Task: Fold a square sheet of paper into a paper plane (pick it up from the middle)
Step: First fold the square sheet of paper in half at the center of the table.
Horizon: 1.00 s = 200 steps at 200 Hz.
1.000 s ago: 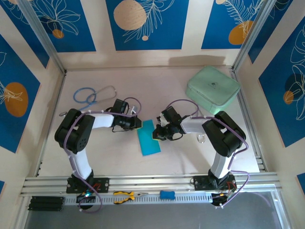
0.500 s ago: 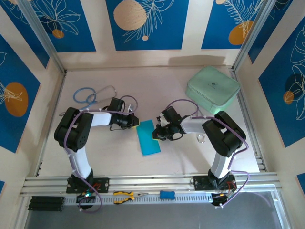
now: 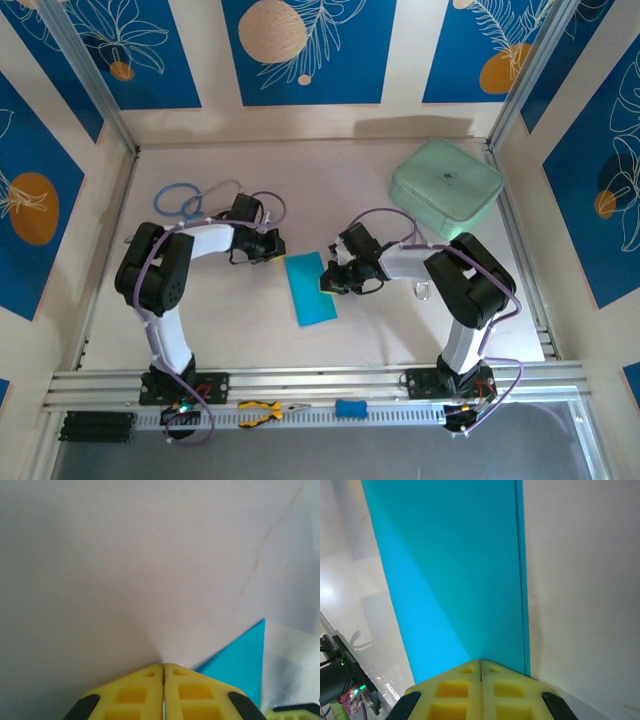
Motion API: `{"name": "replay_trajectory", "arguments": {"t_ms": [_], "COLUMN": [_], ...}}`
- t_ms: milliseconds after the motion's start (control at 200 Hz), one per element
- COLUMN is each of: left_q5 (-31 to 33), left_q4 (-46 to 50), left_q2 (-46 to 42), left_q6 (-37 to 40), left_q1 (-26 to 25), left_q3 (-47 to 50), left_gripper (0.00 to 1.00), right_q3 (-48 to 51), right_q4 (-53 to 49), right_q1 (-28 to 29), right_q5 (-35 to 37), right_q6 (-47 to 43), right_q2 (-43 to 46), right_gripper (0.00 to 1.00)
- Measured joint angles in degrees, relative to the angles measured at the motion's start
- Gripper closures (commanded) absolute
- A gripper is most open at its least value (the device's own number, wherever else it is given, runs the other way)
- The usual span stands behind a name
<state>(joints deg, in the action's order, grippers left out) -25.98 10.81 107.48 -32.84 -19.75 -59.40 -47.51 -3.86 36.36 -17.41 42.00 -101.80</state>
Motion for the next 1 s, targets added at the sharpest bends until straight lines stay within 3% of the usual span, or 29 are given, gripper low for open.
{"name": "replay_trajectory", "arguments": {"t_ms": [180, 345, 545, 780, 1000], "left_q5": [2.3, 3.1, -0.9, -7.1, -7.1], "left_q4": [2.0, 2.9, -1.9, -8.0, -11.0], "left_q2": [-1.1, -7.6, -15.1, -12.6, -8.7], "left_q6": [0.0, -0.2, -2.2, -4.4, -4.3], "left_q1": [0.5, 0.8, -1.2, -5.7, -6.6], "left_q3": [-0.2, 0.7, 6.0, 12.4, 12.5], "left_gripper": [0.89, 0.88, 0.88, 0.88, 0.88], "right_q3": [0.0, 0.1, 0.1, 0.1, 0.2], "right_q4": [0.0, 0.2, 0.2, 0.2, 0.2], "right_q1": [0.0, 0.0, 0.0, 0.0, 0.0], "right_q5": [0.0, 0.0, 0.0, 0.0, 0.0], "right_q6": [0.0, 0.0, 0.0, 0.0, 0.0], "right_q2": [0.0, 0.0, 0.0, 0.0, 0.0], "right_gripper": [1.0, 1.0, 1.0, 1.0, 1.0]}}
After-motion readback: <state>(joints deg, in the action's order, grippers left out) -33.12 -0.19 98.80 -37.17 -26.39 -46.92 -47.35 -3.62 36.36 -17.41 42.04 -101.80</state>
